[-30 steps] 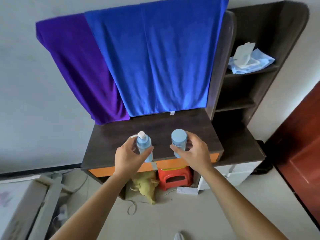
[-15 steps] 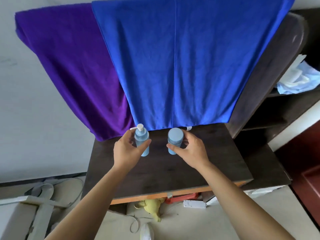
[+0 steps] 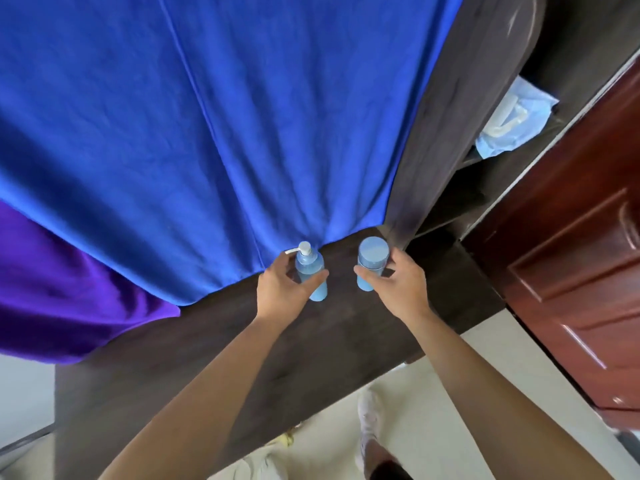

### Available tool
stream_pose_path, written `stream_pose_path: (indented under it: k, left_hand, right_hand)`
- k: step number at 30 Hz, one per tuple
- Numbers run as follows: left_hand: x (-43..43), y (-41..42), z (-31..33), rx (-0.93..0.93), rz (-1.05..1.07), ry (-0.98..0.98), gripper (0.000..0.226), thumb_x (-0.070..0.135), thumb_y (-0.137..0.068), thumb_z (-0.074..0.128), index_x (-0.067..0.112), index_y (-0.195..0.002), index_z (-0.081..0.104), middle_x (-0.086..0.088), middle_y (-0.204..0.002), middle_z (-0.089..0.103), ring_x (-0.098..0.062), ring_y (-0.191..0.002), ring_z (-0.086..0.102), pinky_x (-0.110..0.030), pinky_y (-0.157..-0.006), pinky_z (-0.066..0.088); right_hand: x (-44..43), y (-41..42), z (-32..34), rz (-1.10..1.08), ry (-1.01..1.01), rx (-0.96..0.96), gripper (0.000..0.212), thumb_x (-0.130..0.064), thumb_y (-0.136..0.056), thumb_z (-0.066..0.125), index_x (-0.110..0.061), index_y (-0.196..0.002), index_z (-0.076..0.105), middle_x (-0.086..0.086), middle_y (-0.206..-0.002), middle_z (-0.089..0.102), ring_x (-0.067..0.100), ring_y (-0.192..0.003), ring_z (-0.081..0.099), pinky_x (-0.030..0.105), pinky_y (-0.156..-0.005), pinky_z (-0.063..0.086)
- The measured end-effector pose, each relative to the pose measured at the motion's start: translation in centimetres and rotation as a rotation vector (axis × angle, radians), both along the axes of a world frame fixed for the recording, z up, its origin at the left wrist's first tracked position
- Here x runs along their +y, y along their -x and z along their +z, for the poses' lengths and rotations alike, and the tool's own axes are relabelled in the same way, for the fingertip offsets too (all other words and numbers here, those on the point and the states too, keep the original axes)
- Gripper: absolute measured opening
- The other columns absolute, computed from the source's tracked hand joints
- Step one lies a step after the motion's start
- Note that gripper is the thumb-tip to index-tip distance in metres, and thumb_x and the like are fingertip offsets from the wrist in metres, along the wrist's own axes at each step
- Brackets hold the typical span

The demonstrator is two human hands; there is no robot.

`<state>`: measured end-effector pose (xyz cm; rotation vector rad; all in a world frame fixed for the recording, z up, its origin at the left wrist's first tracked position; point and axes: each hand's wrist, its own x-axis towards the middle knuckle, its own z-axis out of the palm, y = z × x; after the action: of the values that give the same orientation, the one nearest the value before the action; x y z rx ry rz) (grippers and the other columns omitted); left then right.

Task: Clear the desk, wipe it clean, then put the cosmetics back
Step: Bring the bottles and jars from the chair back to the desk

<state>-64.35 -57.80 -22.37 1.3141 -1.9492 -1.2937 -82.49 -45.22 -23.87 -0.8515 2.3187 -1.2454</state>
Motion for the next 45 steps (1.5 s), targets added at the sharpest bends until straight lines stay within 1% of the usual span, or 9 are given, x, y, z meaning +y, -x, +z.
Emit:
stream_pose_path:
  k: [10,14,17,21,24,27,31,37,45]
  left_hand:
    - [-2.8,12.2,-7.3,-0.104,0.102,-0.034,0.054,0.055,-0.066,0.079,0.034,-0.112,0.059,0.018,-0.092,0.068,-0.011,-0.088,0.065,-0.035,-0.083,0.053]
    - [-3.1,14.2,-8.6,-0.144,0.111,-0.013,0.050,0.054,-0.069,0.078,0.040,-0.111,0.055,0.027,-0.085,0.063,-0.005,-0.081,0.060,-0.005,-0.070,0.038]
    - [-3.1,14.9,-8.6,-0.162,0.130,-0.014,0.053,0.055,-0.070,0.078,0.039,-0.116,0.055,0.026,-0.089,0.061,-0.003,-0.083,0.059,0.001,-0.068,0.031]
    - [-2.8,14.9,-7.9,-0.191,0.105,-0.035,0.055,0.054,-0.070,0.078,0.041,-0.118,0.054,0.024,-0.098,0.062,-0.004,-0.093,0.061,-0.003,-0.072,0.034]
    - [-2.6,13.7,-6.3,-0.173,0.067,-0.027,0.056,0.052,-0.069,0.076,0.046,-0.120,0.053,0.020,-0.114,0.064,0.000,-0.105,0.059,-0.027,-0.091,0.047]
    - [-2.4,11.4,-3.3,-0.174,0.041,0.041,0.070,0.054,-0.072,0.077,0.037,-0.134,0.049,0.015,-0.130,0.060,-0.008,-0.116,0.057,-0.030,-0.095,0.046]
    - [-1.8,8.6,2.6,-0.158,-0.058,0.264,0.069,0.060,-0.081,0.068,0.032,-0.140,0.046,0.005,-0.128,0.060,-0.022,-0.114,0.058,-0.036,-0.094,0.047]
    - [1.6,5.1,9.8,-0.001,-0.216,0.885,0.065,0.052,-0.092,0.049,0.012,-0.144,0.049,-0.009,-0.154,0.041,-0.031,-0.140,0.039,-0.044,-0.112,0.034]
    - [16.6,8.8,13.3,0.087,-0.652,0.994,0.063,0.055,-0.096,0.038,0.020,-0.149,0.042,-0.013,-0.160,0.029,-0.033,-0.147,0.026,-0.057,-0.114,0.027]
  right_hand:
    - [-6.6,10.4,-5.5,0.126,-0.039,-0.050,0.059,-0.039,-0.072,0.087,-0.026,-0.123,0.062,-0.009,-0.114,0.069,0.011,-0.107,0.065,0.040,-0.096,0.053]
    - [-7.8,11.7,-6.9,0.174,-0.018,-0.097,0.059,-0.038,-0.076,0.085,-0.024,-0.127,0.059,-0.011,-0.118,0.067,0.012,-0.111,0.064,0.042,-0.099,0.052]
    - [-7.6,12.3,-7.4,0.175,0.001,-0.118,0.064,-0.039,-0.078,0.083,-0.025,-0.134,0.054,-0.015,-0.123,0.063,0.010,-0.117,0.061,0.041,-0.103,0.050]
    - [-6.7,12.4,-6.7,0.242,-0.045,-0.122,0.077,-0.041,-0.080,0.076,-0.035,-0.146,0.039,-0.012,-0.140,0.057,0.011,-0.127,0.056,0.043,-0.105,0.049]
    - [-5.8,12.5,-5.2,0.239,-0.070,-0.114,0.082,-0.036,-0.082,0.074,-0.039,-0.151,0.030,-0.010,-0.147,0.051,0.013,-0.128,0.056,0.045,-0.103,0.051]
    - [-4.6,12.2,-2.5,0.205,-0.071,-0.048,0.079,-0.033,-0.087,0.072,-0.037,-0.153,0.028,-0.006,-0.151,0.048,0.013,-0.130,0.054,0.044,-0.106,0.048]
    - [-1.7,10.7,3.0,0.152,-0.016,0.088,0.071,-0.036,-0.092,0.066,-0.036,-0.152,0.029,-0.005,-0.152,0.046,0.015,-0.134,0.050,0.046,-0.106,0.048]
    - [7.2,5.3,10.2,0.013,-0.016,0.561,0.058,-0.047,-0.101,0.050,-0.030,-0.154,0.032,-0.003,-0.158,0.036,0.017,-0.140,0.042,0.041,-0.102,0.050]
    - [29.0,-2.1,14.3,-0.446,-0.270,0.837,0.054,-0.052,-0.104,0.038,-0.026,-0.151,0.042,0.004,-0.162,0.031,0.021,-0.144,0.036,0.036,-0.111,0.038]
